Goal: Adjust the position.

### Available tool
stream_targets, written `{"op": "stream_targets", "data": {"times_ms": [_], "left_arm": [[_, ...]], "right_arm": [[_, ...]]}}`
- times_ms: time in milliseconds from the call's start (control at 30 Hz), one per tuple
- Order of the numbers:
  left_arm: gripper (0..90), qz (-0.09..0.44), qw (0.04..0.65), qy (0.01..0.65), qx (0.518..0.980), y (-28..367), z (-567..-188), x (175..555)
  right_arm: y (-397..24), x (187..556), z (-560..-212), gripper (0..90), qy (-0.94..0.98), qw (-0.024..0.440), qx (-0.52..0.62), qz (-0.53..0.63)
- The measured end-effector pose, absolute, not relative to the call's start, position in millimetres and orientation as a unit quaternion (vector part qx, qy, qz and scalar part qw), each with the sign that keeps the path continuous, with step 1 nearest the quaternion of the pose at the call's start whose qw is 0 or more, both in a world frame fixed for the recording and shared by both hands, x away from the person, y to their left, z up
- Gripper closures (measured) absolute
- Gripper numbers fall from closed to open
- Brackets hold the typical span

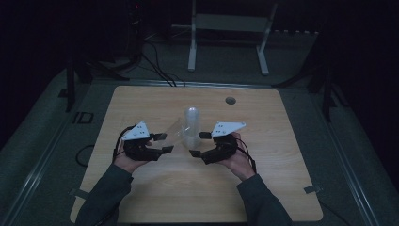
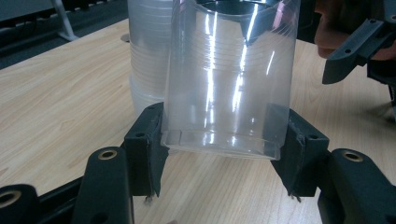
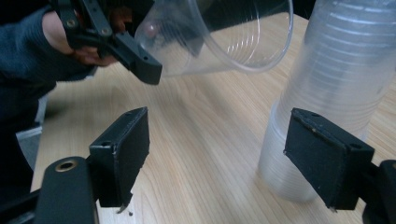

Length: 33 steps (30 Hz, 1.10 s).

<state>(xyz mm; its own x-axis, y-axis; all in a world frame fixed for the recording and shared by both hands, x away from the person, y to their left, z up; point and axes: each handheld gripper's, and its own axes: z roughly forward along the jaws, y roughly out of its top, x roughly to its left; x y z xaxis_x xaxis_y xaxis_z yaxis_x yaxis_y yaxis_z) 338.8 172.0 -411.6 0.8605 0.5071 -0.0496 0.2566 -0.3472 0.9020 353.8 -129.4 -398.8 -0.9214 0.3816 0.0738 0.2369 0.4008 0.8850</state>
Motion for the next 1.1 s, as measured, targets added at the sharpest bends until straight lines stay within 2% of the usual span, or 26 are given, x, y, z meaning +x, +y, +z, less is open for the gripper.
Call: {"op": "stream_targets", "data": {"times_ms": [233,1100], "left_arm": [[41.5,0.118,0.534,0.233,0.804,172.2,-411.7,338.6],[41.4,0.121,0.566,0.234,0.781,172.7,-408.3,336.0]], "right_arm": [[-130.0,356.6,-399.4,21.6,0.817,0.051,0.196,0.54],[-121.1,359.2,-398.6,21.3,0.803,0.038,0.194,0.562]]}}
